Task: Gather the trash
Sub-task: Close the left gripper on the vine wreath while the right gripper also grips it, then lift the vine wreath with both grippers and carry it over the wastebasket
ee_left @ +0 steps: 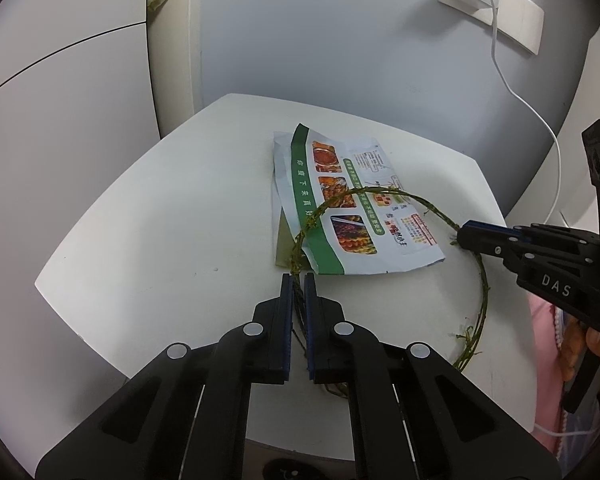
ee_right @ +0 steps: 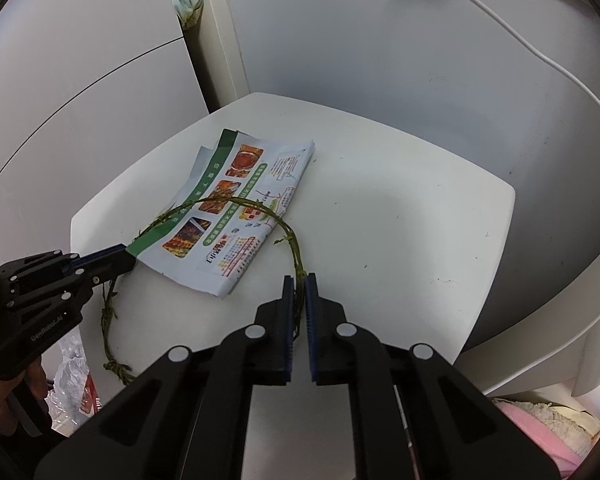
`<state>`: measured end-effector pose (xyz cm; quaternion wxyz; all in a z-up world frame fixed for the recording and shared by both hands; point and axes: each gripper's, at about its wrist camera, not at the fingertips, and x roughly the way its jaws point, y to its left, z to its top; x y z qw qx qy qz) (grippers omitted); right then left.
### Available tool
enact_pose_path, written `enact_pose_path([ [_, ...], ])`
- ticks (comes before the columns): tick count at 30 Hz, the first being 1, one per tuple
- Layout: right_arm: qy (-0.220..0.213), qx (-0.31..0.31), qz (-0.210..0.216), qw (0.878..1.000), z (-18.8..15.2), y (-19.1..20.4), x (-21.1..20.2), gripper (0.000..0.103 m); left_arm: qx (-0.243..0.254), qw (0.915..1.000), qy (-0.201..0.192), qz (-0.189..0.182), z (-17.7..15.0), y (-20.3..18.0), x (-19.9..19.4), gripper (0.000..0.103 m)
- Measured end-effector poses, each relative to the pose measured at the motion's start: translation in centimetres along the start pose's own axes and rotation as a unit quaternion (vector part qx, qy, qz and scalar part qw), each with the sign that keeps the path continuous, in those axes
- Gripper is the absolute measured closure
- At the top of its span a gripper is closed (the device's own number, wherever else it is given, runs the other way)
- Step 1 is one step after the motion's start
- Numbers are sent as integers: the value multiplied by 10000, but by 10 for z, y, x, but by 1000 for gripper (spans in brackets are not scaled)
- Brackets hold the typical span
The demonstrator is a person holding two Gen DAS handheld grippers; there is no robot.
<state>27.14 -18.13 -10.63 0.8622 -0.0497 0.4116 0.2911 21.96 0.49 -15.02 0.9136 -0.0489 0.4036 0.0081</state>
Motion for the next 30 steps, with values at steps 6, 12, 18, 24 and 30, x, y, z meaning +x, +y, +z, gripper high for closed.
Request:
enact_pose_path([
  [6,-64,-7,0,10000,1,1,-6,95,-50,10000,-51,19,-1,-1,-4,99],
  [12,-182,-10,12,9998,3,6,-20,95,41,9997,-212,103,6,-4,-20,99],
  [18,-333,-60,33,9994,7,13,-40,95,14,9991,-403,108,12,-6,-46,99],
  [24,-511,-258,88,9983,10,31,-62,95,87,9981,-583,194,12,-6,-78,99],
  [30,-605,-441,249,9969,11,59,-73,95,-76,9971,-658,366,2,9,-105,99],
])
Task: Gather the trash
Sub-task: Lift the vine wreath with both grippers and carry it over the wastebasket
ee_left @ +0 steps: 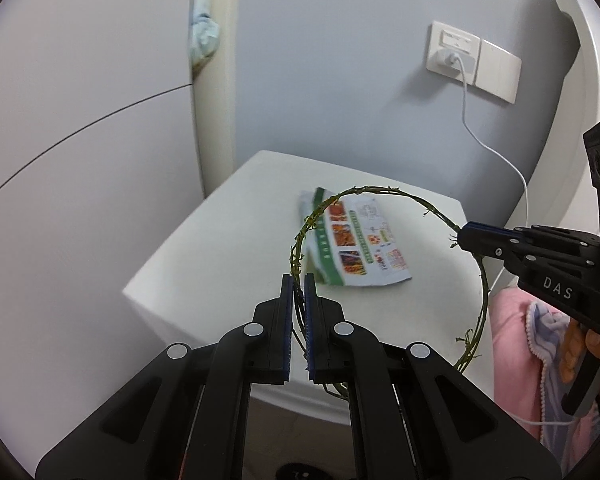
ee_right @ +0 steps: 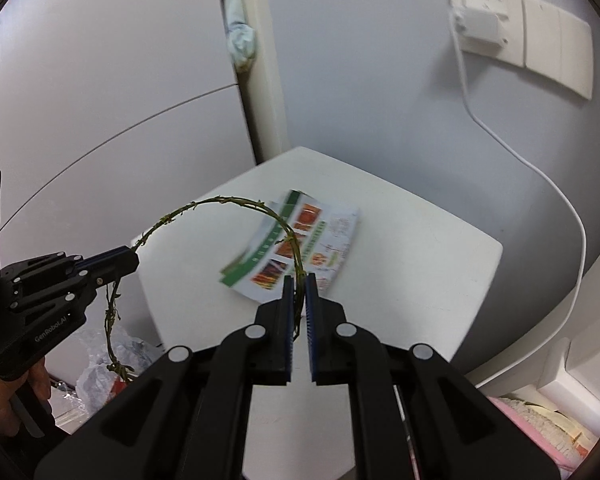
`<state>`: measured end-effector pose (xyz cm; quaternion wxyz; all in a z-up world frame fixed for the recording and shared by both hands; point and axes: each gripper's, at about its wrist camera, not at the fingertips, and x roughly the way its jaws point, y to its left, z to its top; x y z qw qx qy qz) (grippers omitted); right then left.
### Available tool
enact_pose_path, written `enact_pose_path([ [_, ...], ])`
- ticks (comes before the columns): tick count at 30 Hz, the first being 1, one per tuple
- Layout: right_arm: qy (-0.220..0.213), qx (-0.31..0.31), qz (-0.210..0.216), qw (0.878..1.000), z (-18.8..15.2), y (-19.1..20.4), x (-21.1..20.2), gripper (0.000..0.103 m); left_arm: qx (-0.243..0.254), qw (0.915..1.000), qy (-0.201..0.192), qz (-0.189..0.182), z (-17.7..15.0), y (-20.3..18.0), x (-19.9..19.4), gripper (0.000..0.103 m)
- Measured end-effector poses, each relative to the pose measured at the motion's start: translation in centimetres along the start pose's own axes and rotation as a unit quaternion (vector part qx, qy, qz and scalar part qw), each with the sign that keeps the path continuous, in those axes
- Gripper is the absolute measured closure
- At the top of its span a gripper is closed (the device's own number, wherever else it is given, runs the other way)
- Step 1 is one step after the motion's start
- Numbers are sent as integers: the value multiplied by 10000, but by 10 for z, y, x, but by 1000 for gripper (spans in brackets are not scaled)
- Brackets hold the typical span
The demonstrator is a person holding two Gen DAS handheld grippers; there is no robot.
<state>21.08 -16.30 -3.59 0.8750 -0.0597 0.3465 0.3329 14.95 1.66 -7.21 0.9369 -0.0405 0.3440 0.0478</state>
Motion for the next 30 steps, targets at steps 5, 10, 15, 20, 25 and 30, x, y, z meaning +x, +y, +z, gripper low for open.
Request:
enact_pose_path([
  [5,-58,-237,147,9996,2,32,-8,95,-189,9996,-104,197,-7,22,-29,99],
  [10,-148,-474,328,9982,3,70,-13,95,-430,9983,-196,327,-18,50,-61,99],
  [15,-156,-661,533,9963,-3,111,-13,95,-568,9964,-291,554,-38,80,-97,99],
  [20,-80,-863,748,9934,-13,153,-12,95,-793,9934,-292,774,-64,110,-122,99],
  [25,101,-1067,988,9893,-24,191,-4,95,-1002,9899,-230,980,-92,137,-139,99],
  [30,347,-1324,1166,9837,-43,226,11,95,-1283,9851,-107,1138,-123,160,-152,99],
])
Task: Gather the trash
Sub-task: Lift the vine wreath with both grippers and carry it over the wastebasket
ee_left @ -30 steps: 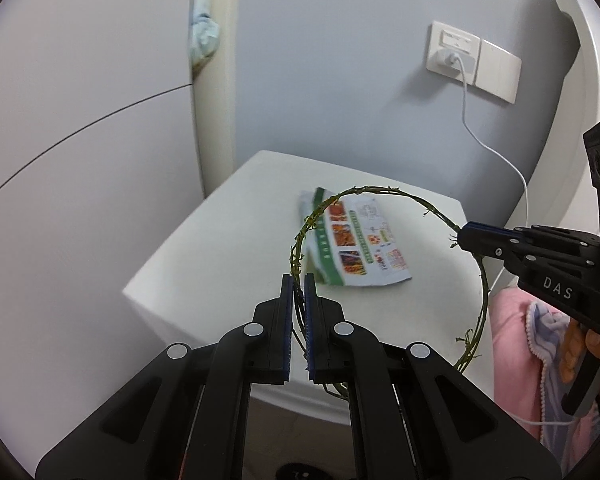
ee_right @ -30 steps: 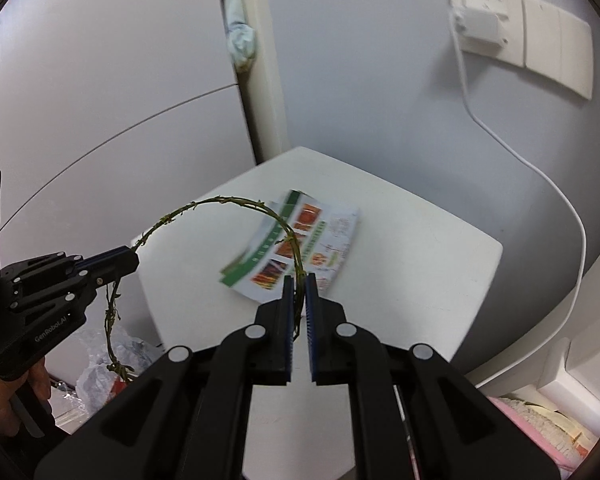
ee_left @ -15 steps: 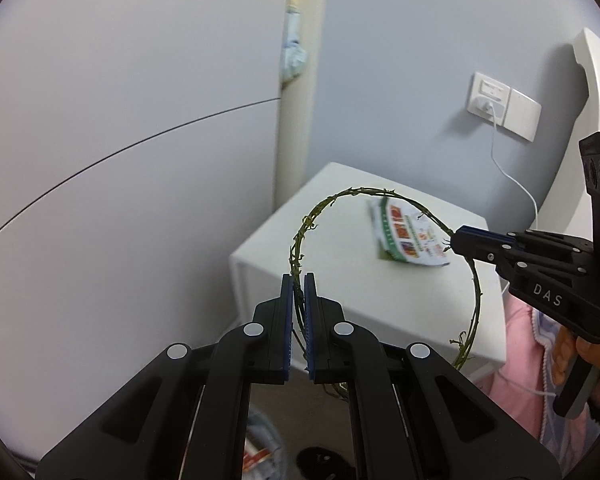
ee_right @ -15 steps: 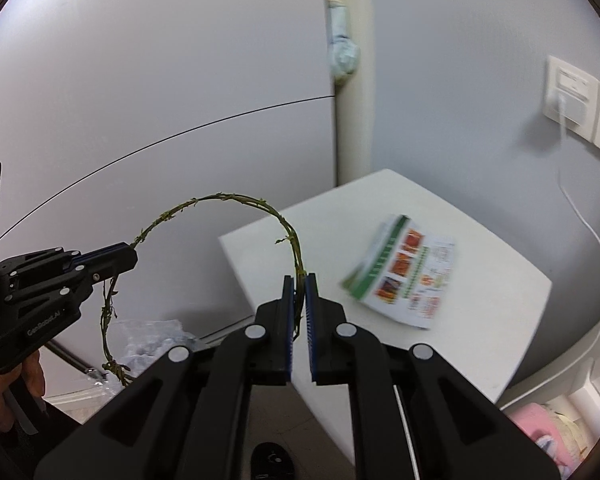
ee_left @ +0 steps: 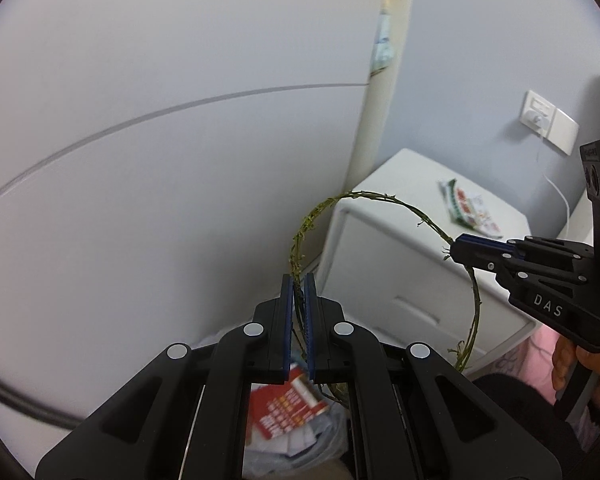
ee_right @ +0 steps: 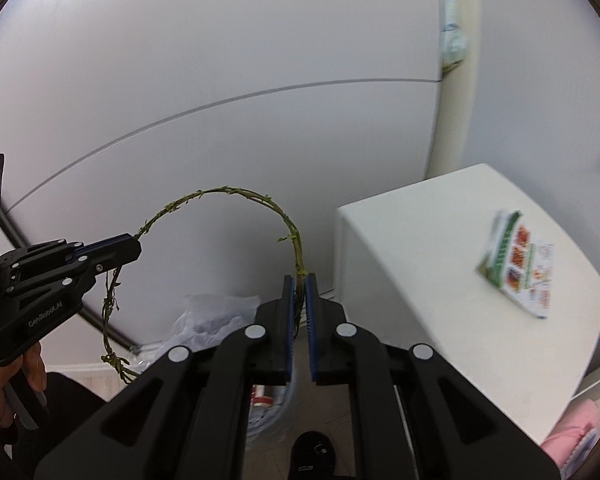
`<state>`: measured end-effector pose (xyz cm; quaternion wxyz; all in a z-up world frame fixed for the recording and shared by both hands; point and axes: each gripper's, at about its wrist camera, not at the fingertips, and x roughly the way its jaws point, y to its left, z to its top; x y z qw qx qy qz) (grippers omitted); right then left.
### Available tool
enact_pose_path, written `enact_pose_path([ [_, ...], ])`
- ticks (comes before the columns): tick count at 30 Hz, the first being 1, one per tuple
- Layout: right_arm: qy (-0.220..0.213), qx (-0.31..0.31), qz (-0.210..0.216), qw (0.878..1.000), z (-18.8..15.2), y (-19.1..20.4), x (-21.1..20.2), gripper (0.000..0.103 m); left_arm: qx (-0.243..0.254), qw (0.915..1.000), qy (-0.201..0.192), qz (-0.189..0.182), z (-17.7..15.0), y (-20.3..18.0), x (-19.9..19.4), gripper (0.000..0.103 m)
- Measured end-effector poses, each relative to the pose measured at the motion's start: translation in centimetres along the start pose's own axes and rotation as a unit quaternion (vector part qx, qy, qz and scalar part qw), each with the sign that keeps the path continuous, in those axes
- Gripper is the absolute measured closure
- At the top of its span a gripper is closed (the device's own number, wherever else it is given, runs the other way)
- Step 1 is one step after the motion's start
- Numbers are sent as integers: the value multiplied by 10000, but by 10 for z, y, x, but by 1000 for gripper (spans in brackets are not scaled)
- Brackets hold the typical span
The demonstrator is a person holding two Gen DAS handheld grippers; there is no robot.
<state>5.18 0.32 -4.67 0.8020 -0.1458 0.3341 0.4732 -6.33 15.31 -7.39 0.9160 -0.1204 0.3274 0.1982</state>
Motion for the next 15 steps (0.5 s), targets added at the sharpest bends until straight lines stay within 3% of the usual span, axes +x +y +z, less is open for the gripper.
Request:
enact_pose_path([
  [8,454,-258,171,9985,-25,36,46,95,-448,9981,369,230,-48,48,8,99],
  [15,958,-305,239,9946,-52,57,94,95,-459,9952,781,368,-82,71,33,99],
])
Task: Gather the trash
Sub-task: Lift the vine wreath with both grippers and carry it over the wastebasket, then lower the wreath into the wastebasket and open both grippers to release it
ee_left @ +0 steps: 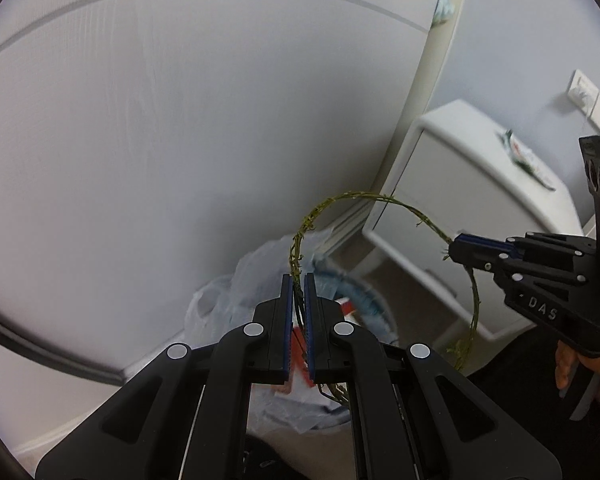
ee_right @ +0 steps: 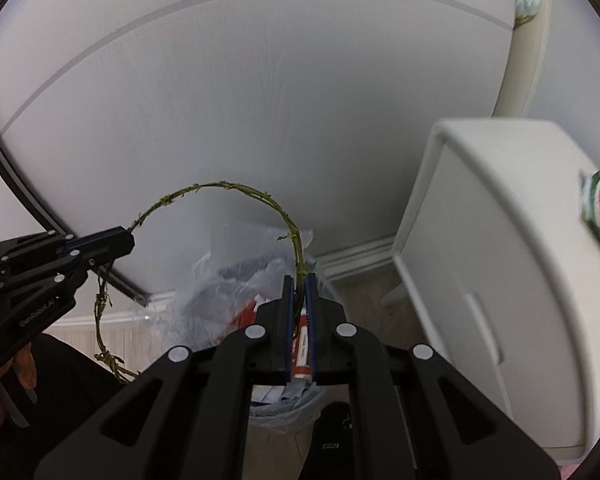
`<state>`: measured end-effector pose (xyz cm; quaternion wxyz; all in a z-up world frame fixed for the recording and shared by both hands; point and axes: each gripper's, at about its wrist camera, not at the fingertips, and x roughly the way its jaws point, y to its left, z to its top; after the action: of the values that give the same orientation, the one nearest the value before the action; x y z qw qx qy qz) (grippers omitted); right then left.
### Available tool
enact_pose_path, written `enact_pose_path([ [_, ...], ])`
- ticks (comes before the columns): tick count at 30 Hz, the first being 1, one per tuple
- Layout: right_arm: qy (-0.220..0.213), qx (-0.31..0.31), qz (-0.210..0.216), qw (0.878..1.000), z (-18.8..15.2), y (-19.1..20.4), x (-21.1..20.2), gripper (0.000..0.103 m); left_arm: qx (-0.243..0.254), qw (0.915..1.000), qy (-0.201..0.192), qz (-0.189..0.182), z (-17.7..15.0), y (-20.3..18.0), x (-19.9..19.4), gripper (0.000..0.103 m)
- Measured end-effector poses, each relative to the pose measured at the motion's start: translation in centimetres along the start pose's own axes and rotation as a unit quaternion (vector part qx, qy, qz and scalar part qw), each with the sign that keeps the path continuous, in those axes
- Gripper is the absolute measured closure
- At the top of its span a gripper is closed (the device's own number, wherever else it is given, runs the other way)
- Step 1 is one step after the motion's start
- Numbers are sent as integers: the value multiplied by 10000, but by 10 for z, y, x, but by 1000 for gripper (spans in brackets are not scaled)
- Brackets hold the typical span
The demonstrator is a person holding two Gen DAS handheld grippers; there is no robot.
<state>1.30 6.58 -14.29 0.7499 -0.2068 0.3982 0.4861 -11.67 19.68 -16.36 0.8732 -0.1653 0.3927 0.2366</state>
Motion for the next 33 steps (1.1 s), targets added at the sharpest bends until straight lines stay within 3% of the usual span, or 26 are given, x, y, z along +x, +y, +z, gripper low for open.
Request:
enact_pose_path([
  [17,1033,24,22,9946,-37,-4,111,95,-334,9933,1103,-61,-58,28,102,99],
  [22,1147,-269,-10,9930,-49,-3,136,95,-56,9910,1316,244,-75,24,125,99],
  [27,1347,-299,-87,9904,-59,-10,161,95,199,9884,1485,269,-82,17,139,98],
  [33,1468,-260,-61,9888,-61,-16,169,95,177,9870,1575,278,-86,15,143,98],
])
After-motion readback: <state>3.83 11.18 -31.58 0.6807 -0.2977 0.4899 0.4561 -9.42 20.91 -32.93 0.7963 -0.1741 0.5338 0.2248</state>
